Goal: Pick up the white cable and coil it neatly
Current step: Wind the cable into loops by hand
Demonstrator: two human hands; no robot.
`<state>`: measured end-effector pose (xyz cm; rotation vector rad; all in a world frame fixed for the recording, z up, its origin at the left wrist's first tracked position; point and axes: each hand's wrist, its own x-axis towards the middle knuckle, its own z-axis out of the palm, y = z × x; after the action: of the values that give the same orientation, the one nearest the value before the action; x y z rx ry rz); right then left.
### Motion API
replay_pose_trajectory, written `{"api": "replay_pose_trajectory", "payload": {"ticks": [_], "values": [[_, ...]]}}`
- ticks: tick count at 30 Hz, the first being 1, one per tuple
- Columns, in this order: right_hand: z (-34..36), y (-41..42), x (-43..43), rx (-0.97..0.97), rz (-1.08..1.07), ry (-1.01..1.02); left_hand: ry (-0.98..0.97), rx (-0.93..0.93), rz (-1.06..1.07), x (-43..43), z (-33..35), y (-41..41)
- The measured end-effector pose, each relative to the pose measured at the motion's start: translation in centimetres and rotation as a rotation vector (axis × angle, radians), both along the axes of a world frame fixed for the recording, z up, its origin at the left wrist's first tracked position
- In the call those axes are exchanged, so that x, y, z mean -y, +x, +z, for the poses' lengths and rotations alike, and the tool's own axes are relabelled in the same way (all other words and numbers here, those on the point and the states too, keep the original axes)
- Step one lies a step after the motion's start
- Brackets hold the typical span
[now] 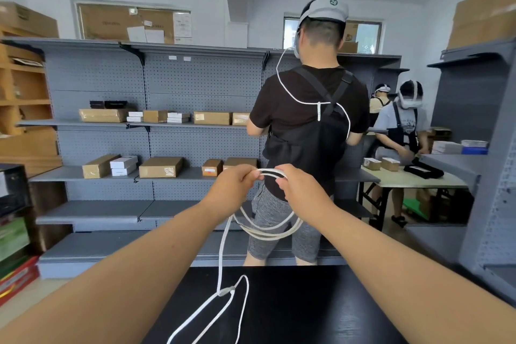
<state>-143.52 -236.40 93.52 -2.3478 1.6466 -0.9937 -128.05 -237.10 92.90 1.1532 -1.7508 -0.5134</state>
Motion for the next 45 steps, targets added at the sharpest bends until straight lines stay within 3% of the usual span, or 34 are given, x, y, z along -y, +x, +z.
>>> {"api": "replay_pose_trajectory", "payload": {"ticks": [4,11,17,22,27,36,45], "values": [[-0.1,-0.1,0.1,-0.057,-0.044,-0.038,0.088,-0.068,-0.082,-0.4,0.0,0.1],[0.3,-1.1,0.3,0.084,-0.049,-0.018,0.389,-0.505,-0.293,-1.0,-1.7,0.5],[0.4,-1.9,1.5,0.307,-0.108,0.029,0.542,-0.531,-0.378,-1.1,-4.4,1.0],[0.2,-2.4,2.2,0.417,-0.17,0.028,0.474,-0.519,-0.366,-1.5,-5.7,0.7],[-0.2,-2.6,2.4,0.456,-0.157,0.012,0.449,-0.627,-0.38,-1.1,-5.0,1.3],[-0.7,-2.0,2.4,0.545,-0.156,-0.023,0.334,-0.523,-0.179,-1.0,-4.1,0.3],[-1.8,-0.7,2.0,0.67,-0.22,-0.044,0.173,-0.767,-0.033,-1.5,-3.8,-2.5]]}}
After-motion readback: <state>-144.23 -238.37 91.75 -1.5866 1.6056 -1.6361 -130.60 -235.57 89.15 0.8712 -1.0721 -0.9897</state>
